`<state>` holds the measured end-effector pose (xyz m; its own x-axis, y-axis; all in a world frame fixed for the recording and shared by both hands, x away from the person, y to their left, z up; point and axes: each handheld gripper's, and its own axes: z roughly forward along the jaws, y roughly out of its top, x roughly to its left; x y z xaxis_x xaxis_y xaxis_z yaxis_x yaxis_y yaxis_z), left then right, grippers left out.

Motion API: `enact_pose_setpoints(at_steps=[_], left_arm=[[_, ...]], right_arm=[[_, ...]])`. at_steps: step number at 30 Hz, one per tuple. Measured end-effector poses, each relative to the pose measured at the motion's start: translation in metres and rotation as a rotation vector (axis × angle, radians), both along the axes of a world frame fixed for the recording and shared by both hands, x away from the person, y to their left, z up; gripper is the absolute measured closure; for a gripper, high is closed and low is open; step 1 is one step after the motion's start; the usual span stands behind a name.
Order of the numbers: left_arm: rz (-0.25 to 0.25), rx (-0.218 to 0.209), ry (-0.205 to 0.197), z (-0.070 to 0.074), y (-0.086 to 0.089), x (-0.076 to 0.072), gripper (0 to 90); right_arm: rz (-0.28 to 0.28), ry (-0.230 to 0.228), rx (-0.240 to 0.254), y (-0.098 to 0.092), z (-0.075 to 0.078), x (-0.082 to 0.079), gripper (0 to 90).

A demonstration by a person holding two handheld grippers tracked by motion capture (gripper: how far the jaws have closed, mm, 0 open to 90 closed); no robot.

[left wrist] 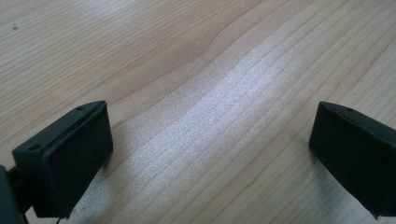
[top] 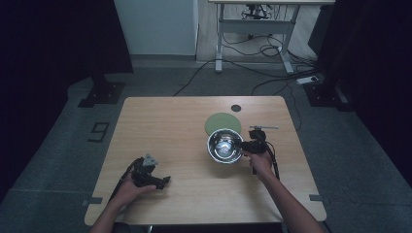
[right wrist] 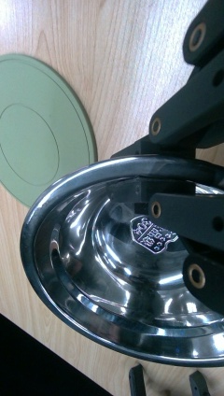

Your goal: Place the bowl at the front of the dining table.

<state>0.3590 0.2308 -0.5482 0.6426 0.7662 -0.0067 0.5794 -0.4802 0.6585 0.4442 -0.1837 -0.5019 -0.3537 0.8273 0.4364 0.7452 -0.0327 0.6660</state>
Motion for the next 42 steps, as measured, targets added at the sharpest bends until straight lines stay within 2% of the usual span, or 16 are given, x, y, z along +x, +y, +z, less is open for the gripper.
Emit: enact_pose_setpoints(at_steps=[11,26,33,42], left_arm=[[0.000,0.000,0.000,0.000,0.000,0.000,0.0],[0.000,-0.001,-0.001,0.000,0.000,0.000,0.0],[0.000,-0.001,-0.001,0.000,0.000,0.000,0.0],[0.000,-0.001,-0.001,0.000,0.000,0.000,0.0]], right_arm=[[-0.009,-0.018,-0.007,-0.002,0.008,0.009,85.8],[-0.028,-0.010,-0.018,0.001,0.010,0.024,85.8],[-0.028,-0.028,-0.031,0.003,0.017,0.032,85.9],[-0.032,-0.028,-0.043,0.005,0.021,0.040,85.9]])
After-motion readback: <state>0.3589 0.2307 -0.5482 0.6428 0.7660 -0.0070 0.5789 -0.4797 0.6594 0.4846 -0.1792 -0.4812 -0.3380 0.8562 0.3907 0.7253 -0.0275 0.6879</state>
